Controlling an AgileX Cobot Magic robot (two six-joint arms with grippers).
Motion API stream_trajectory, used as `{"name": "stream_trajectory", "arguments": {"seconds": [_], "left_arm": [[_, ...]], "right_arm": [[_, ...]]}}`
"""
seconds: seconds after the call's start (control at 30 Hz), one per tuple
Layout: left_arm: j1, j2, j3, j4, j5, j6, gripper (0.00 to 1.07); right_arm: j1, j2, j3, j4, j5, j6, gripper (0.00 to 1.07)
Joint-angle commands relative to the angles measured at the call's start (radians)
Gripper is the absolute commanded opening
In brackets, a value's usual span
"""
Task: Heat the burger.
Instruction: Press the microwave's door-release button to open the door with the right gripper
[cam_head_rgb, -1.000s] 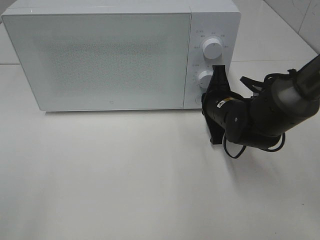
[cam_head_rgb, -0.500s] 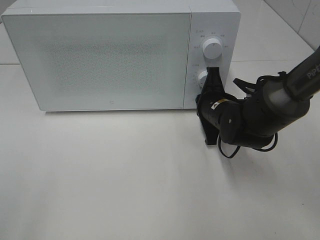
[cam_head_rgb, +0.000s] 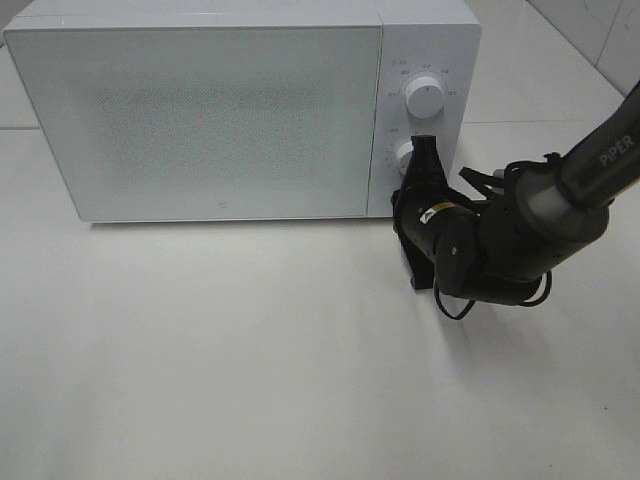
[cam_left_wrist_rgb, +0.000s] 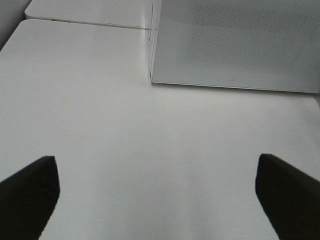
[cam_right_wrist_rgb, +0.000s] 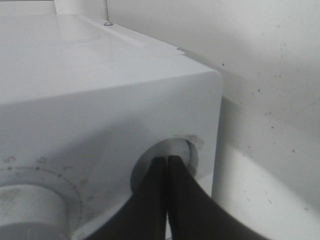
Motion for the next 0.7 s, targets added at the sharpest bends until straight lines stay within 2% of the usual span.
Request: {"name": "stream_trajectory", "arguments": {"seconds": [0.03,0.5,0.7], "left_arm": [[0.002,-0.018,0.004,-0.003,-0.011,0.003,1.00],[0.002,-0.018,0.004,-0.002,-0.011,0.003,1.00],[0.002,-0.018,0.004,-0.002,-0.011,0.003,1.00]], "right_arm": [[-0.012,-0.008,-0.032,-0.011,-0.173,-0.019,0.00],[-0.049,-0.008,-0.124,-0.007,-0.297,-0.153,0.00],[-0.081,-0.008,-0.155,-0.010,-0.293,-0.167,0.00]]}}
